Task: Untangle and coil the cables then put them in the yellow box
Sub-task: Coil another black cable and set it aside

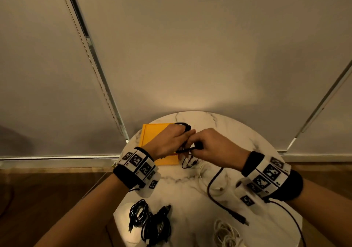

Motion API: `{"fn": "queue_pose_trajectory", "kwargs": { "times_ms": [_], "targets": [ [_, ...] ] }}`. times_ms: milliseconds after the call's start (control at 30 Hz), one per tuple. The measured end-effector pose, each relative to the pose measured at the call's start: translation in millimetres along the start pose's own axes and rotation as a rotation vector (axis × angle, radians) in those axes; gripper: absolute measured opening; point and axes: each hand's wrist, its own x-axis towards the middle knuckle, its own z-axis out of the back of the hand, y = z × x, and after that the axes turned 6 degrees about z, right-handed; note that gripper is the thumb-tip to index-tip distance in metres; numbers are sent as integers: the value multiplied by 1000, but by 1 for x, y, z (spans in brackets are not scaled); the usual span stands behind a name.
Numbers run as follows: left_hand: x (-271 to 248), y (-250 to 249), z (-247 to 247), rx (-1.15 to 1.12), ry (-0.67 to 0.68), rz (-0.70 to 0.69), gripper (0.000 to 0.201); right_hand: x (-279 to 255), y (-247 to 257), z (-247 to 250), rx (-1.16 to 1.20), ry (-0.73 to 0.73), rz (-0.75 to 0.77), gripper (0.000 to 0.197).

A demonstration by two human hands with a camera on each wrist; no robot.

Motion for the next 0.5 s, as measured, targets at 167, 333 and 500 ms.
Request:
{"fn": "queue_pose_trajectory", "kwargs": {
  "times_ms": [167, 333, 500],
  "targets": [
    [-21, -9, -9, -454, 251, 95, 50, -7, -6, 19, 74, -89, -66, 17],
    [-23, -5, -6, -668, 326, 50, 33, -6, -16, 14, 203, -101, -133, 32],
    [-22, 3, -1, -944, 418, 54, 35, -10, -18, -8, 525, -76, -68, 17]
  ]
}}
